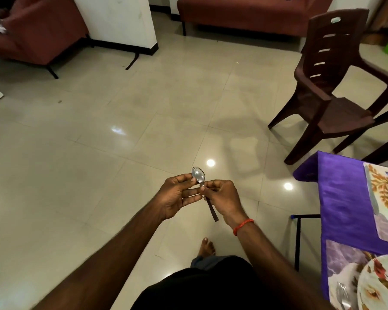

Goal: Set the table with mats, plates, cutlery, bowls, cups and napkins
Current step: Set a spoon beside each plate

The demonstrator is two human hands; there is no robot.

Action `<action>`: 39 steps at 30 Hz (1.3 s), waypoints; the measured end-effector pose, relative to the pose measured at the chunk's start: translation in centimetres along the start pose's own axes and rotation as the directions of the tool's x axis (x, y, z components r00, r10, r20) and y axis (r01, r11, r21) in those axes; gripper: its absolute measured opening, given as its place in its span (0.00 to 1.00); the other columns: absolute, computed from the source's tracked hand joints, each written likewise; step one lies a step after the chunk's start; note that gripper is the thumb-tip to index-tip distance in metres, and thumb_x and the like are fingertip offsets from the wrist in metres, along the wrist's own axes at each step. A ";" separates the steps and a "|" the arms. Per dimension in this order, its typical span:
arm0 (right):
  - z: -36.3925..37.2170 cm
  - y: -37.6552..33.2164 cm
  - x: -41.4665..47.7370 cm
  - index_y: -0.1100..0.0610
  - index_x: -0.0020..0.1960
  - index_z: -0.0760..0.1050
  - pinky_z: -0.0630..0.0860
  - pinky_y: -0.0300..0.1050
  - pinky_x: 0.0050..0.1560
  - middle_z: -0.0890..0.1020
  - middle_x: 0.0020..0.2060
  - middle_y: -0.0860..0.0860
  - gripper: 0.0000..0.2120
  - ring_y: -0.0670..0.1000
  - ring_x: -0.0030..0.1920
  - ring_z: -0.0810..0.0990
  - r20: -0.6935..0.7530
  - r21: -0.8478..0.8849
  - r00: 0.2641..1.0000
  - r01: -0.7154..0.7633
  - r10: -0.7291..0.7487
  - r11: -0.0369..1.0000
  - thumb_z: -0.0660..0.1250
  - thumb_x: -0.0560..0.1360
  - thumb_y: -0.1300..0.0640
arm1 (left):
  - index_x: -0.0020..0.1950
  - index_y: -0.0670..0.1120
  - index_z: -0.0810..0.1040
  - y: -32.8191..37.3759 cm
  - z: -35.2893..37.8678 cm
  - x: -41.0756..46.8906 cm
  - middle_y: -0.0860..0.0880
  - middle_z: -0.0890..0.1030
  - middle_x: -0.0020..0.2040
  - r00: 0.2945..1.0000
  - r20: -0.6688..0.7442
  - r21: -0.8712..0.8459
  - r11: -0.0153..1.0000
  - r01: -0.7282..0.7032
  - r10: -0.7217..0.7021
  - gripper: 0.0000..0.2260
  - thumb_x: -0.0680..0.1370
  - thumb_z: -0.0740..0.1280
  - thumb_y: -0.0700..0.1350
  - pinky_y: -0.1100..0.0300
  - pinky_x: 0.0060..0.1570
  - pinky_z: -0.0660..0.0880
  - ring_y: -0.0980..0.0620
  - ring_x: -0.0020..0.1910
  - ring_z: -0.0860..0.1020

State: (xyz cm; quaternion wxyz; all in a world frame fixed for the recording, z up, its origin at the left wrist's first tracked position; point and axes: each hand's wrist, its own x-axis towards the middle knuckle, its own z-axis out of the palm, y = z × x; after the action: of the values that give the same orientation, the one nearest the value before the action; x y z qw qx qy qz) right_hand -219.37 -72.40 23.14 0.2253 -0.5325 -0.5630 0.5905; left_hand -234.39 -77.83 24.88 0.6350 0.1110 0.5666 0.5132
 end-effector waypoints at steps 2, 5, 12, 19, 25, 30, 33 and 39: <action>0.2 -1.2 2.5 0.54 0.45 0.85 0.83 0.46 0.45 0.86 0.36 0.51 0.02 0.51 0.38 0.86 0.001 0.019 1.000 0.005 -0.005 1.000 0.74 0.74 0.60 | 0.61 0.39 0.80 2.1 -0.1 2.0 0.39 0.85 0.56 1.000 0.004 0.010 1.000 -0.004 0.004 0.10 0.81 0.68 0.37 0.48 0.54 0.83 0.42 0.52 0.85; -0.1 -3.2 6.4 0.54 0.45 0.84 0.83 0.45 0.44 0.86 0.37 0.51 0.03 0.52 0.38 0.86 0.005 0.046 0.999 0.036 -0.036 0.998 0.74 0.75 0.61 | 0.62 0.39 0.80 5.6 0.2 5.5 0.39 0.85 0.57 1.000 0.007 0.014 1.000 -0.010 0.009 0.11 0.81 0.68 0.39 0.46 0.56 0.82 0.40 0.54 0.85; -1.6 -5.6 13.0 0.55 0.44 0.84 0.82 0.46 0.43 0.86 0.35 0.51 0.01 0.49 0.36 0.85 -0.050 0.022 0.998 0.041 -0.039 0.999 0.75 0.73 0.59 | 0.60 0.36 0.81 10.5 1.8 12.0 0.37 0.84 0.55 0.999 0.051 0.028 1.000 0.008 -0.010 0.10 0.80 0.69 0.39 0.42 0.55 0.82 0.38 0.51 0.85; -4.0 -7.2 19.1 0.53 0.49 0.86 0.82 0.44 0.49 0.87 0.39 0.46 0.06 0.42 0.41 0.85 -0.190 -0.193 0.978 0.052 -0.089 0.980 0.76 0.73 0.57 | 0.59 0.36 0.80 14.6 4.8 19.7 0.35 0.84 0.55 0.986 0.142 0.084 0.993 0.081 -0.092 0.09 0.80 0.68 0.38 0.44 0.47 0.84 0.35 0.50 0.85; -6.0 -9.5 25.8 0.53 0.48 0.87 0.78 0.38 0.45 0.87 0.39 0.46 0.05 0.41 0.40 0.83 -0.307 -0.299 0.948 -0.006 -0.090 0.954 0.75 0.73 0.57 | 0.61 0.35 0.79 19.3 7.4 28.1 0.35 0.84 0.57 0.948 0.265 0.193 0.973 0.127 -0.176 0.12 0.80 0.68 0.40 0.40 0.52 0.82 0.33 0.53 0.84; -7.6 -11.8 30.9 0.54 0.47 0.86 0.73 0.27 0.39 0.84 0.34 0.43 0.04 0.37 0.36 0.82 -0.425 -0.122 0.905 -0.074 0.015 0.990 0.77 0.72 0.58 | 0.64 0.36 0.78 23.7 9.6 34.5 0.36 0.83 0.60 0.904 0.358 0.307 0.944 0.124 -0.235 0.15 0.80 0.68 0.41 0.41 0.53 0.82 0.34 0.57 0.83; -8.4 -12.7 33.2 0.56 0.46 0.86 0.77 0.31 0.39 0.85 0.35 0.47 0.05 0.42 0.35 0.84 -0.505 -0.003 0.861 -0.077 0.065 0.997 0.78 0.71 0.60 | 0.65 0.37 0.78 25.7 11.6 37.8 0.37 0.83 0.60 0.874 0.404 0.374 0.921 0.110 -0.268 0.14 0.81 0.67 0.41 0.41 0.54 0.82 0.35 0.57 0.83; -10.8 -14.1 36.1 0.57 0.47 0.84 0.76 0.34 0.36 0.86 0.36 0.51 0.05 0.47 0.36 0.85 -0.615 0.146 0.777 -0.058 0.136 0.988 0.77 0.72 0.61 | 0.65 0.38 0.78 27.4 16.5 42.1 0.37 0.83 0.60 0.803 0.487 0.457 0.884 0.101 -0.344 0.13 0.81 0.67 0.41 0.40 0.58 0.80 0.36 0.56 0.83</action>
State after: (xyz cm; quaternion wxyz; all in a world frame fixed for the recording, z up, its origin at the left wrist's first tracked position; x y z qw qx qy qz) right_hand -226.48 -32.89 24.51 0.3992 -0.7115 -0.3925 0.4248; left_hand -242.19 -25.52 24.61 0.7909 0.3166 0.4611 0.2483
